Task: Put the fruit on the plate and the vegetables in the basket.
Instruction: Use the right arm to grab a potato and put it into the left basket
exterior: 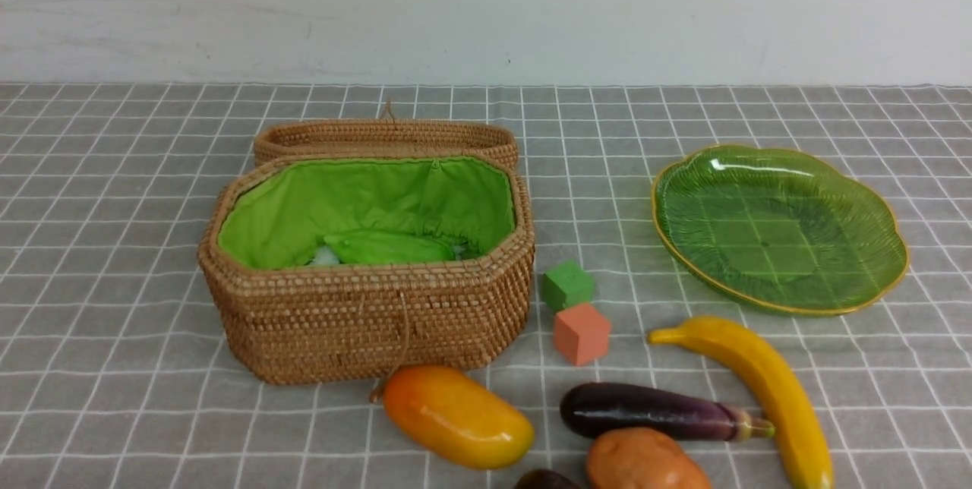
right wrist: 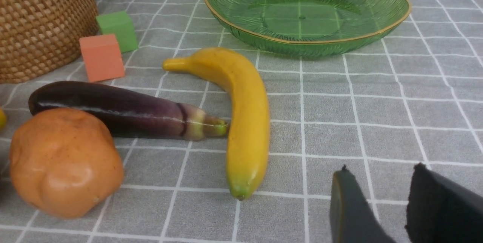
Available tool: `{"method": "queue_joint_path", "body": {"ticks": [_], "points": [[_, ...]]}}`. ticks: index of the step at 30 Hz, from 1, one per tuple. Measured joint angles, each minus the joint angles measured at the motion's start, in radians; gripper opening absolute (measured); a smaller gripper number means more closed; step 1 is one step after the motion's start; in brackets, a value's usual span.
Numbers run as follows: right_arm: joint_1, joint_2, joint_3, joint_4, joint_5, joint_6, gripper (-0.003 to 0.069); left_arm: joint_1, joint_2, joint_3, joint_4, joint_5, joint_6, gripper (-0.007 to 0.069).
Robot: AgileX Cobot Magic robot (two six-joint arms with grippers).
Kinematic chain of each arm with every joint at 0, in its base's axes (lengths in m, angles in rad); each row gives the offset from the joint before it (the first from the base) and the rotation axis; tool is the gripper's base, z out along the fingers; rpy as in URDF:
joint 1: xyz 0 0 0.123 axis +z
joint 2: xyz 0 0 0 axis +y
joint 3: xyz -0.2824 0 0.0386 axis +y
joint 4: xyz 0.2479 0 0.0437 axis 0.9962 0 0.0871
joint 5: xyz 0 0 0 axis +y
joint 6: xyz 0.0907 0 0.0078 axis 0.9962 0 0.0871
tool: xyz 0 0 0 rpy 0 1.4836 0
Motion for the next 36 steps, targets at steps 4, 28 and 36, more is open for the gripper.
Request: {"method": "queue_joint_path", "body": {"ticks": [4, 28, 36], "points": [[0.0, 0.0, 0.0, 0.0, 0.0, 0.0, 0.024, 0.0, 0.0, 0.0, 0.0, 0.0, 0.0, -0.0013], [-0.001, 0.0, -0.063, 0.507, -0.586, 0.039, 0.024, 0.0, 0.0, 0.0, -0.001, 0.0, 0.0, 0.0001], [-0.001, 0.163, -0.479, 0.427, -0.216, -0.005, 0.024, 0.0, 0.0, 0.0, -0.001, 0.0, 0.0, 0.0008]]}}
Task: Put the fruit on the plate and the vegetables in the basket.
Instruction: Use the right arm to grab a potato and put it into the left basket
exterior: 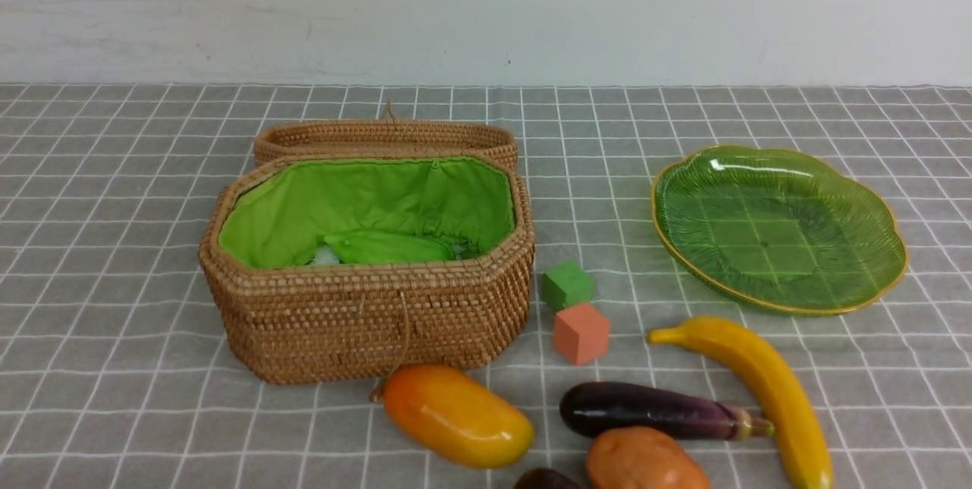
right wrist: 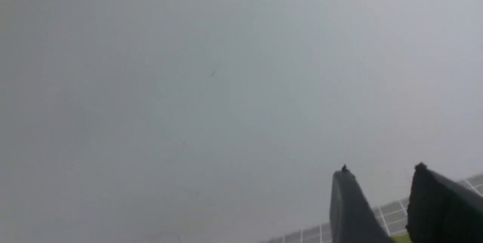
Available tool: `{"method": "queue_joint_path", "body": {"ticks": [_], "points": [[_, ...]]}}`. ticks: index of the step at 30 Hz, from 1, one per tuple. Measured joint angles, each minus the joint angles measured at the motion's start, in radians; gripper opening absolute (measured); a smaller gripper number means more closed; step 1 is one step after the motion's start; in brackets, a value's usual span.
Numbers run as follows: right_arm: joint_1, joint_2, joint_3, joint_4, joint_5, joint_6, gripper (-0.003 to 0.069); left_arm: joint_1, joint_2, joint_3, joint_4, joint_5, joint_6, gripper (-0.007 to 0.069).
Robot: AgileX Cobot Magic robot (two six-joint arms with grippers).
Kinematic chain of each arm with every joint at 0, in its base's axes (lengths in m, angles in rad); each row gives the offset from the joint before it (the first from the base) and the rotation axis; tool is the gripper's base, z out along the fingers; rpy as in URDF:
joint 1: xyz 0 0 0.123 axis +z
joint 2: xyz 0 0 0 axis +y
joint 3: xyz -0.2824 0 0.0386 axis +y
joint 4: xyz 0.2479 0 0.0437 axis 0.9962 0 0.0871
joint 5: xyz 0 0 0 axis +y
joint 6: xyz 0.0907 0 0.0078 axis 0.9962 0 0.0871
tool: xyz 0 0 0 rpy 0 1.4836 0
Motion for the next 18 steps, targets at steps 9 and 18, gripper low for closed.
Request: {"method": "queue_joint_path", "body": {"ticks": [9, 18], "points": [[0.044, 0.502, -0.193, -0.046, 0.432, -0.407, 0.0241, 0.0, 0.0, 0.0, 0.0, 0.0, 0.0, 0.0018], [0.243, 0.887, -0.318, -0.032, 0.625, -0.48, 0.0434, 0.0, 0.0, 0.0, 0.0, 0.0, 0.0, 0.0018]]}}
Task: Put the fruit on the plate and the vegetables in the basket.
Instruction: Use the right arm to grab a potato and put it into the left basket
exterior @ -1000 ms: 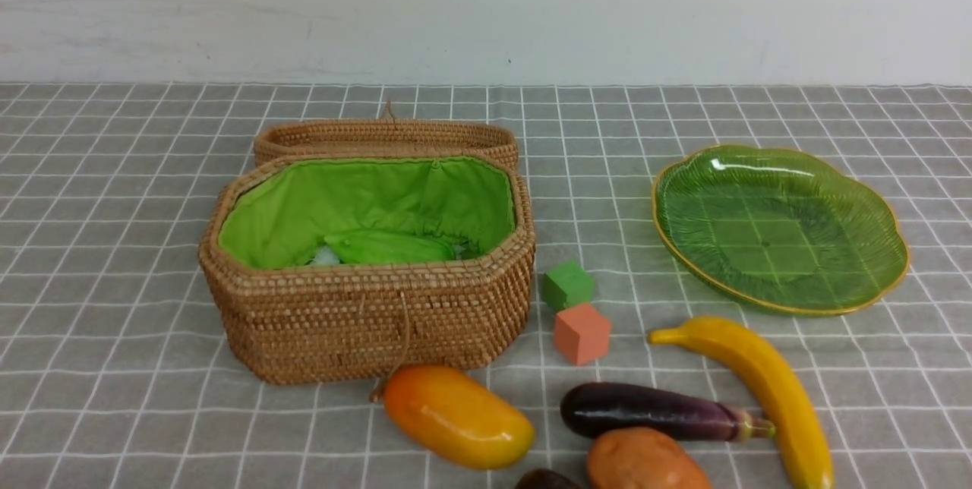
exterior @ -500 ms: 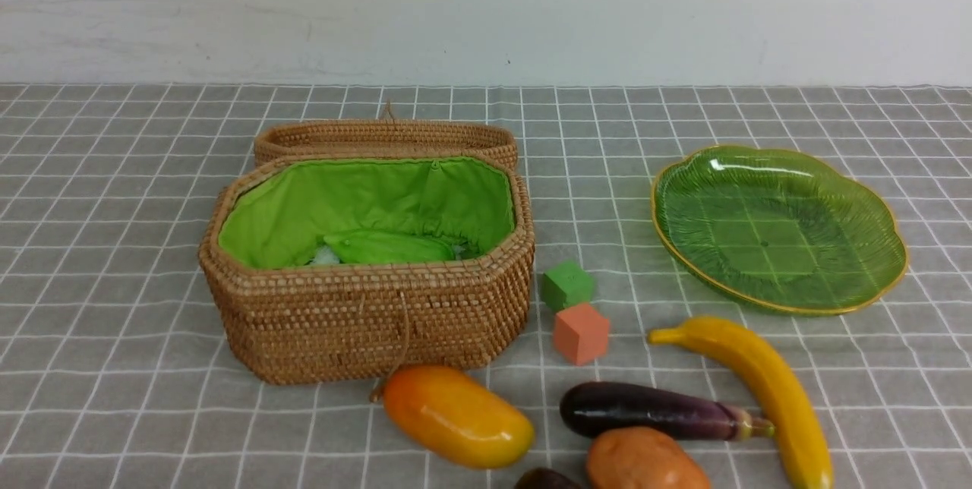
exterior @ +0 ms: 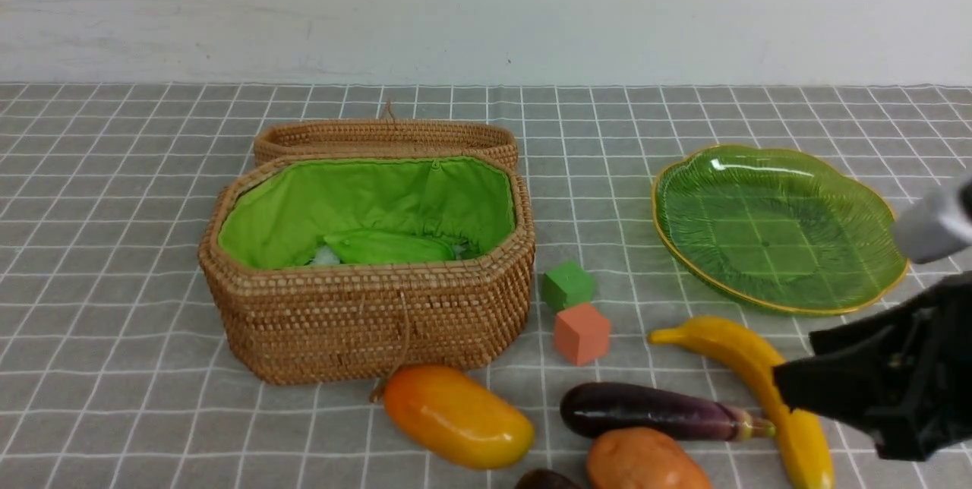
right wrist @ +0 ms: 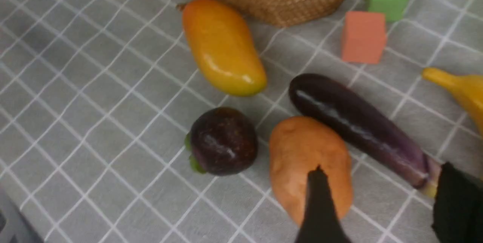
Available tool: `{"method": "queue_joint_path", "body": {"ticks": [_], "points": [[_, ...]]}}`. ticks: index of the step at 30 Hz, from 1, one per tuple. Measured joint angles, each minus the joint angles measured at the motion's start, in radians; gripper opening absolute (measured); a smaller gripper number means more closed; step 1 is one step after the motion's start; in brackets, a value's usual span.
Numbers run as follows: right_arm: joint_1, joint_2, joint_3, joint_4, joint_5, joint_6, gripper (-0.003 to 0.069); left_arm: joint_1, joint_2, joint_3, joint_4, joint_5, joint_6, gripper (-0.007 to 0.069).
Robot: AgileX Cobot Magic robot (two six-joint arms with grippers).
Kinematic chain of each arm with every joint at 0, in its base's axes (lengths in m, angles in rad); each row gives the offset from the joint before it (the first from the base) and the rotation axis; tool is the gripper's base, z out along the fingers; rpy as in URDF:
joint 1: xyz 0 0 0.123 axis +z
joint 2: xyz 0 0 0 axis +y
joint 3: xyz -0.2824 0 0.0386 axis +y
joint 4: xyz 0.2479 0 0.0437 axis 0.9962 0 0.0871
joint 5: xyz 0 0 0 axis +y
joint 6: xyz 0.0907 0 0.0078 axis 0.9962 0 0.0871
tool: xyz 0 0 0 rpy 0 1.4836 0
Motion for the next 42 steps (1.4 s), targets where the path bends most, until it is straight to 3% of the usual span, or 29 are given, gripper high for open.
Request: {"method": "queue_joint_path", "body": {"ticks": [5, 8, 12, 15, 18, 25, 28, 32, 36, 42], "points": [[0.148, 0.157, -0.07, -0.091, 0.01, 0.101, 0.0642, 0.0, 0.0, 0.0, 0.0, 0.0, 0.0, 0.0018], [0.22, 0.282, -0.079, -0.172, -0.013, 0.194, 0.0677, 0.0, 0.0, 0.0, 0.0, 0.0, 0.0, 0.0019], [0.261, 0.438, -0.081, -0.25, -0.103, 0.276, 0.0661, 0.0, 0.0, 0.0, 0.0, 0.0, 0.0, 0.002], [0.269, 0.554, -0.084, -0.264, -0.179, 0.289, 0.0607, 0.0, 0.0, 0.0, 0.0, 0.0, 0.0, 0.002], [0.269, 0.584, -0.096, -0.255, -0.177, 0.291, 0.057, 0.0, 0.0, 0.0, 0.0, 0.0, 0.0, 0.002], [0.269, 0.556, -0.146, -0.262, -0.05, 0.28, 0.057, 0.0, 0.0, 0.0, 0.0, 0.0, 0.0, 0.0022], [0.269, 0.486, -0.259, -0.239, 0.093, 0.28, 0.057, 0.0, 0.0, 0.0, 0.0, 0.0, 0.0, 0.0027], [0.274, 0.448, -0.479, -0.227, 0.155, 0.28, 0.057, 0.0, 0.0, 0.0, 0.0, 0.0, 0.0, 0.0032], [0.274, 0.485, -0.648, -0.198, 0.124, 0.277, 0.057, 0.0, 0.0, 0.0, 0.0, 0.001, 0.0, 0.0038], [0.281, 0.73, -0.972, -0.107, 0.048, 0.262, 0.057, 0.0, 0.0, 0.0, 0.0, 0.001, 0.0, 0.0039]]}}
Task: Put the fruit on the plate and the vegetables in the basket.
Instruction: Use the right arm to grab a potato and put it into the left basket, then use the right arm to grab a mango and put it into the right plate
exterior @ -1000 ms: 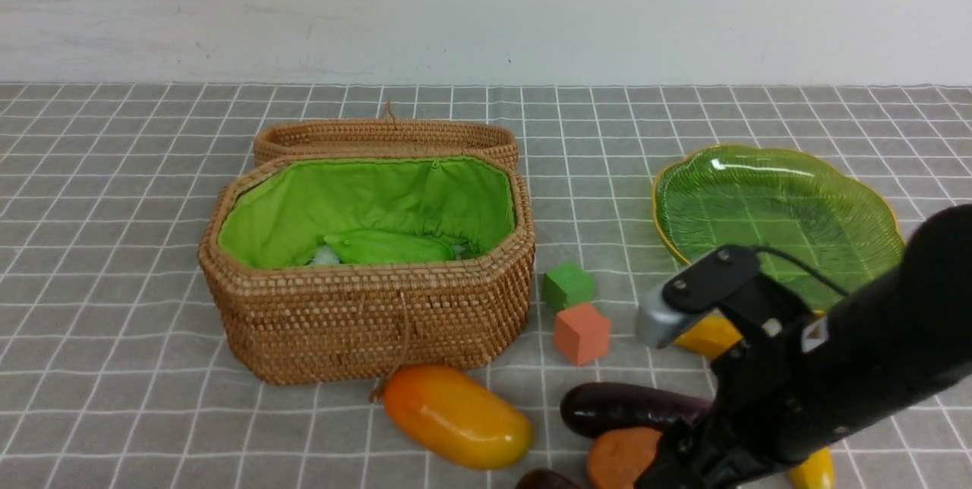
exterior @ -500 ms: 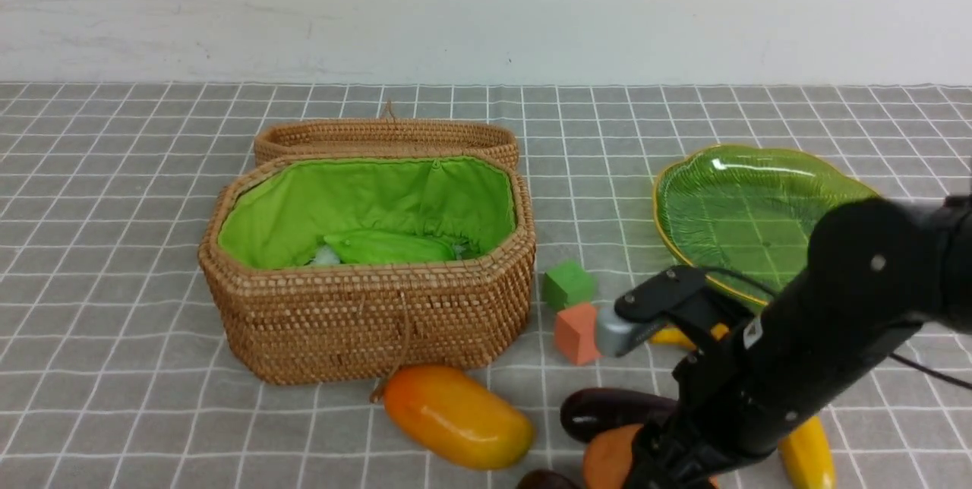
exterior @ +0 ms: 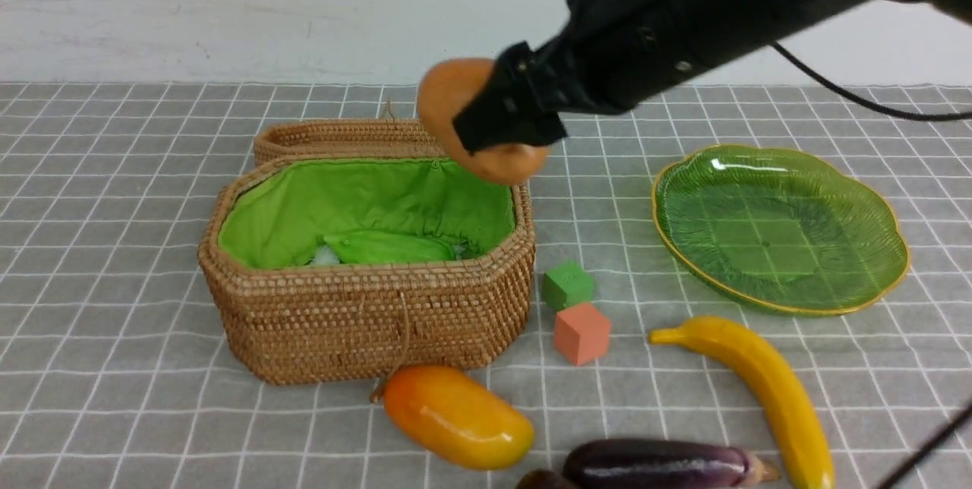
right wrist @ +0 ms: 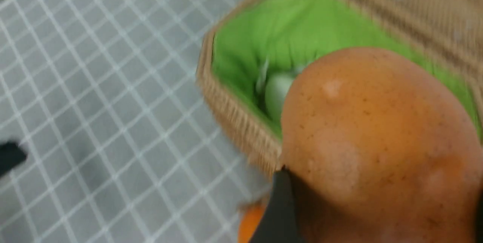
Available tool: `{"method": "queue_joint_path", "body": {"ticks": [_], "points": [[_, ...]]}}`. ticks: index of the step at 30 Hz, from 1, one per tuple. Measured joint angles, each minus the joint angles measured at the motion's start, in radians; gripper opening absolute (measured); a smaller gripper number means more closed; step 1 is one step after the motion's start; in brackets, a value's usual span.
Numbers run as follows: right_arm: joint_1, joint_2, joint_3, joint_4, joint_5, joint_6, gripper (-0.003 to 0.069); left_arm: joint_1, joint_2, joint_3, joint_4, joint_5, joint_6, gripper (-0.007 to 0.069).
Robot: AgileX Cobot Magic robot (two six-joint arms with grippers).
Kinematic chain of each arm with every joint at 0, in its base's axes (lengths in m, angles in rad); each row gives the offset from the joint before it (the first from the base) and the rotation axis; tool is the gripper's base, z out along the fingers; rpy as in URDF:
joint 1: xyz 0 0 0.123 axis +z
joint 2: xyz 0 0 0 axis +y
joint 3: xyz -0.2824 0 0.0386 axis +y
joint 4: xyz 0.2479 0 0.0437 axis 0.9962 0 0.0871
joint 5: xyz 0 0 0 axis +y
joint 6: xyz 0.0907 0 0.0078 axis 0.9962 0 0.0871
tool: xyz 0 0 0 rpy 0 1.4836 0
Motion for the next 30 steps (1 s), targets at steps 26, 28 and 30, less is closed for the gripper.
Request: {"method": "queue_joint_path", "body": {"ticks": [26, 28, 30], "points": [[0.056, 0.195, -0.18, -0.082, 0.361, 0.097, 0.0625, 0.0, 0.0, 0.0, 0.0, 0.0, 0.0, 0.0062], [0.091, 0.195, -0.112, -0.087, 0.368, 0.097, 0.0622, 0.0, 0.0, 0.0, 0.0, 0.0, 0.0, 0.0066], [0.146, 0.198, -0.02, -0.126, 0.33, 0.097, 0.062, 0.0, 0.0, 0.0, 0.0, 0.0, 0.0, 0.0069]]}}
